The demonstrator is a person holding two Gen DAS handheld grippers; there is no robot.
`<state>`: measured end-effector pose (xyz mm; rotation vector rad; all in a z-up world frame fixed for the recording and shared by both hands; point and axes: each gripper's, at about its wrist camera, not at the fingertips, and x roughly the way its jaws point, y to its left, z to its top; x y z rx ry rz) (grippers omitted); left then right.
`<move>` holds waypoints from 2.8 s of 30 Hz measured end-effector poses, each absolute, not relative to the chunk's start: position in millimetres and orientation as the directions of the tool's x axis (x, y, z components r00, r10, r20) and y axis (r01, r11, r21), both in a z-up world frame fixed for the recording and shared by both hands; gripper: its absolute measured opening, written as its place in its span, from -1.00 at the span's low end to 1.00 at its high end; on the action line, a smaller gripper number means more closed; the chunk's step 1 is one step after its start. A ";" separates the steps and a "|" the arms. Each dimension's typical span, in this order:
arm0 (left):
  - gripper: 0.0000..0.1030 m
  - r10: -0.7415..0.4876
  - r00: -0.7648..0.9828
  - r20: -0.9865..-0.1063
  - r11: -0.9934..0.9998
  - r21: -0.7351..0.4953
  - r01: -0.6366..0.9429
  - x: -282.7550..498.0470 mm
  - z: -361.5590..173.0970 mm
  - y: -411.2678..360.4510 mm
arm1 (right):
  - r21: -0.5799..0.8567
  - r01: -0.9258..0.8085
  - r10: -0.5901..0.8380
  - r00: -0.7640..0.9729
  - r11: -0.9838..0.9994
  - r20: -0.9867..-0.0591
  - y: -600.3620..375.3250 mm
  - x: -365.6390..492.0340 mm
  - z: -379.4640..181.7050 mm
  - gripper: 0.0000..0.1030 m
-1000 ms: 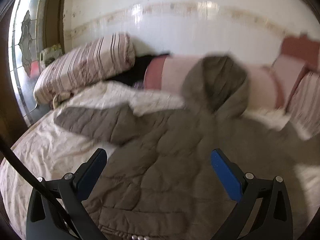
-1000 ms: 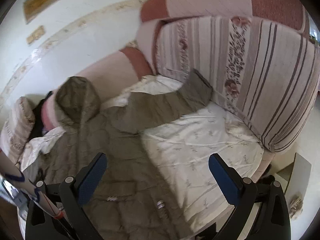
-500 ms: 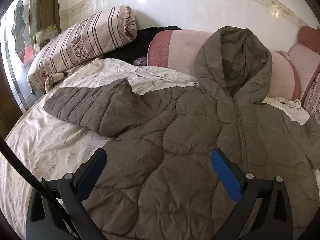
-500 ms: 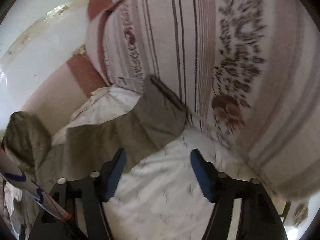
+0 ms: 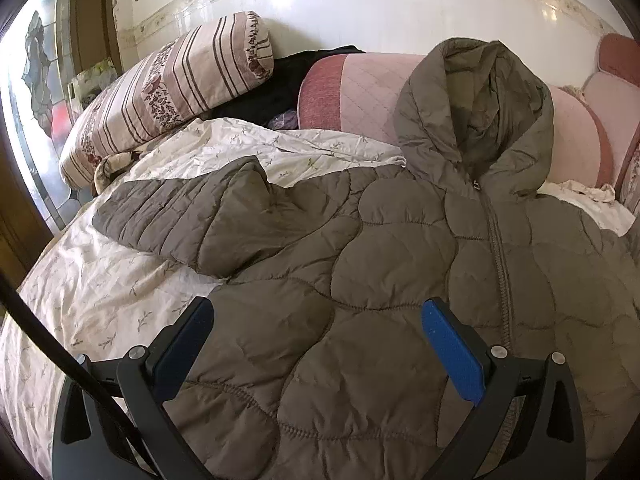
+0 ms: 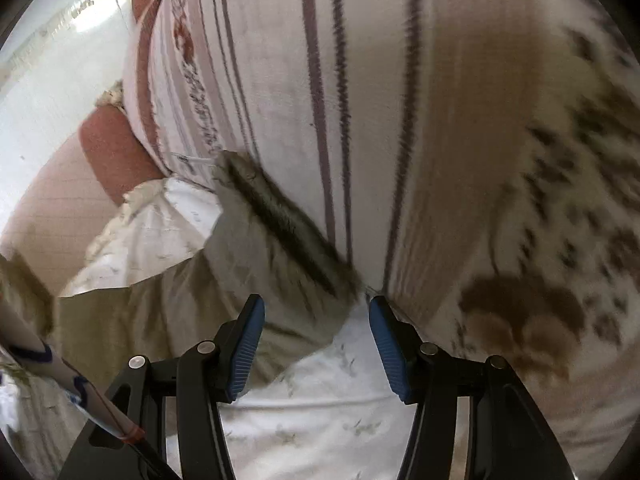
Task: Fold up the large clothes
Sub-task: 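Reach the right tool to the sleeve cuff and close on it, then carry the held sleeve across the jacket body with the right tool, release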
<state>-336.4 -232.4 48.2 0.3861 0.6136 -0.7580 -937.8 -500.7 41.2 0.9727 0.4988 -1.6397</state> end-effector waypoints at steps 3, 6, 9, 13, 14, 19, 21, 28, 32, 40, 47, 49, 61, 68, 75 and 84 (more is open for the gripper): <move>1.00 -0.513 0.569 -0.643 0.662 0.125 0.739 -338.6 44.9 -235.5 | 0.135 0.949 -0.585 -0.061 -0.285 -0.809 -510.9 -935.4 38.0 -0.60; 1.00 -0.515 0.569 -0.641 0.653 0.137 0.745 -341.3 44.3 -237.0 | 0.129 0.949 -0.615 -0.080 -0.289 -0.785 -503.8 -930.4 49.4 -0.70; 1.00 -0.526 0.568 -0.633 0.651 0.130 0.748 -342.4 47.2 -234.8 | 0.126 0.953 -0.663 -0.094 -0.276 -0.743 -486.3 -922.3 77.5 -0.72; 1.00 -0.542 0.558 -0.628 0.648 0.110 0.753 -342.5 53.3 -229.9 | 0.138 0.962 -0.723 -0.078 -0.235 -0.686 -464.0 -906.3 123.5 -0.73; 1.00 -0.546 0.557 -0.626 0.649 0.106 0.754 -342.3 55.0 -228.5 | 0.144 0.966 -0.741 -0.066 -0.216 -0.668 -456.7 -899.4 139.6 -0.74; 1.00 -0.557 0.557 -0.616 0.660 0.080 0.747 -336.9 64.6 -219.2 | 0.190 0.976 -0.803 0.027 -0.109 -0.595 -424.5 -856.8 202.6 -0.74; 1.00 -0.557 0.559 -0.614 0.669 0.068 0.741 -332.5 68.2 -216.2 | 0.214 0.976 -0.820 0.087 -0.045 -0.566 -407.6 -832.5 225.3 -0.74; 1.00 -0.532 0.574 -0.623 0.727 0.011 0.686 -301.8 79.7 -200.8 | 0.309 0.920 -0.791 0.371 0.242 -0.487 -362.7 -724.7 262.8 -0.74; 1.00 -0.505 0.585 -0.634 0.768 -0.021 0.640 -281.6 82.3 -190.1 | 0.346 0.858 -0.714 0.510 0.380 -0.480 -346.7 -659.4 257.2 -0.74; 1.00 -0.467 0.593 -0.656 0.813 -0.055 0.580 -260.1 82.2 -178.3 | 0.456 0.734 -0.489 0.678 0.504 -0.549 -333.7 -558.9 175.0 -0.74; 1.00 -0.452 0.606 -0.655 0.823 -0.043 0.567 -256.0 81.1 -180.4 | 0.585 0.667 -0.287 0.736 0.461 -0.613 -335.7 -498.4 68.9 -0.74; 1.00 -0.452 0.605 -0.656 0.821 -0.042 0.569 -255.7 80.0 -181.9 | 0.593 0.657 -0.232 0.737 0.464 -0.635 -333.9 -485.0 50.3 -0.66; 1.00 -0.505 0.605 -0.615 0.777 -0.019 0.630 -276.4 79.1 -193.0 | 0.380 0.860 -0.581 0.511 0.341 -0.634 -356.2 -592.6 61.0 -0.06; 1.00 -0.503 0.542 -0.673 0.679 0.081 0.730 -297.6 51.9 -231.7 | 0.186 0.963 -0.542 0.264 0.196 -0.798 -407.6 -616.9 10.2 -0.44; 1.00 -0.421 0.509 -0.751 0.662 0.129 0.738 -292.9 19.8 -251.3 | 0.136 0.988 -0.476 0.158 0.079 -0.865 -423.4 -631.6 -15.2 -0.46; 1.00 -0.445 0.525 -0.725 0.649 0.143 0.748 -299.0 29.7 -245.6 | 0.078 0.992 -0.576 0.121 0.099 -0.808 -397.2 -613.1 18.5 -0.39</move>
